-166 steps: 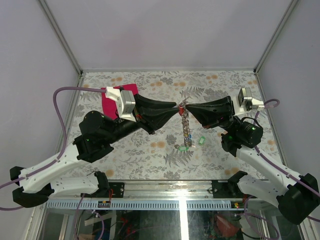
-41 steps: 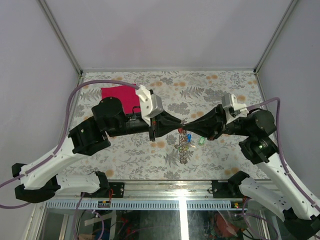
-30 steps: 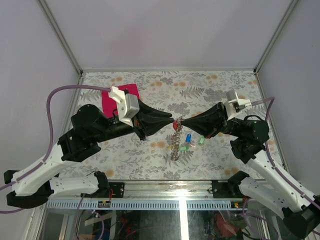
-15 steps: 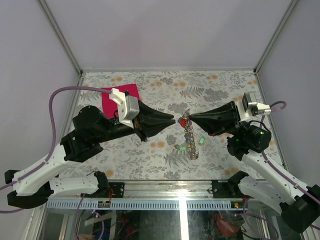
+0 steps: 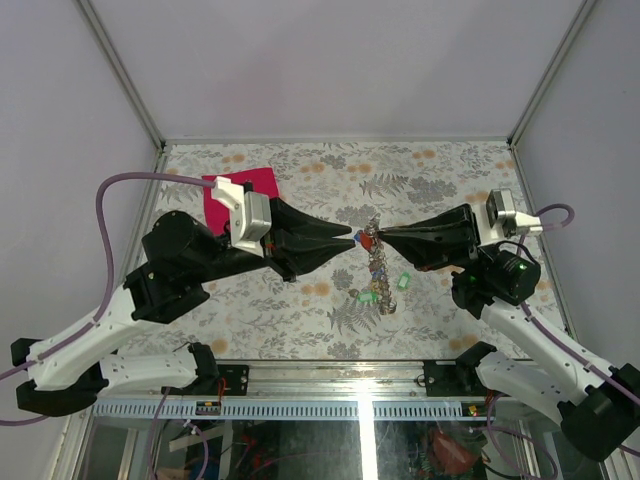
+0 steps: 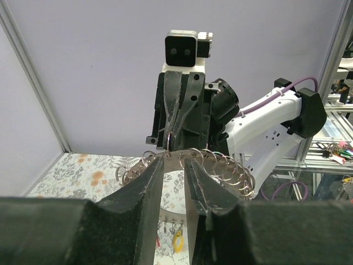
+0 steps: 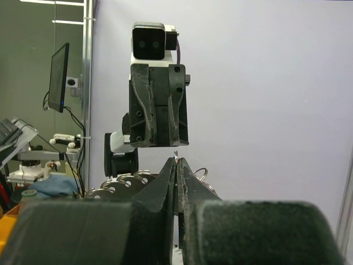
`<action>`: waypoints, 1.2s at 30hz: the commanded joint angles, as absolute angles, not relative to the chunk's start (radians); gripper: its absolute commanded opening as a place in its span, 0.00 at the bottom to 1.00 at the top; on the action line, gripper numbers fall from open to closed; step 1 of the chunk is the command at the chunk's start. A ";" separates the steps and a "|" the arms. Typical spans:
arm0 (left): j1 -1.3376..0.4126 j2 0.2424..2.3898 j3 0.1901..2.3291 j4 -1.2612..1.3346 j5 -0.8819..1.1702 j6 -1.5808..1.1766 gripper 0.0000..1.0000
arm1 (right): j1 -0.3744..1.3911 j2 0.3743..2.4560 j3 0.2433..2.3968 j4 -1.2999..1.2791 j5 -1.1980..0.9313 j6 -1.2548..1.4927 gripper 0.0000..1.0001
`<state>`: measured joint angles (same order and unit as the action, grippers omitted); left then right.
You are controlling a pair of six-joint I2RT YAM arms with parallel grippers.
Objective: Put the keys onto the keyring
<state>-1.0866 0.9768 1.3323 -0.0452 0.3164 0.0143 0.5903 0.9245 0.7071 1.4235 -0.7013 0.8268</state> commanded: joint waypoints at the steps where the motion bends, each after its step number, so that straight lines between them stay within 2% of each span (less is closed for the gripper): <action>1: -1.089 0.972 1.331 0.018 0.328 0.007 0.24 | 0.596 0.931 0.748 1.514 -0.739 0.756 0.01; 5: -1.090 0.957 1.321 -0.025 0.254 -0.002 0.24 | 0.595 0.939 0.746 1.458 -0.741 0.710 0.00; 8: -1.089 0.939 1.297 -0.079 0.163 -0.012 0.24 | 0.596 0.911 0.730 1.302 -0.737 0.598 0.00; 13: -1.090 0.901 1.213 -0.161 0.006 -0.060 0.25 | 0.596 0.766 0.721 0.758 -0.643 0.244 0.00; 18: -1.090 0.887 1.108 -0.167 -0.052 -0.142 0.31 | 0.596 0.645 0.750 0.385 -0.529 0.096 0.00; 28: -1.054 1.000 0.971 -0.109 -0.073 -0.265 0.41 | 0.596 0.484 0.848 -0.087 -0.246 0.037 0.00; 36: -1.023 1.233 0.940 -0.029 -0.041 -0.322 0.43 | 0.596 0.506 1.037 -0.406 -0.129 0.061 0.00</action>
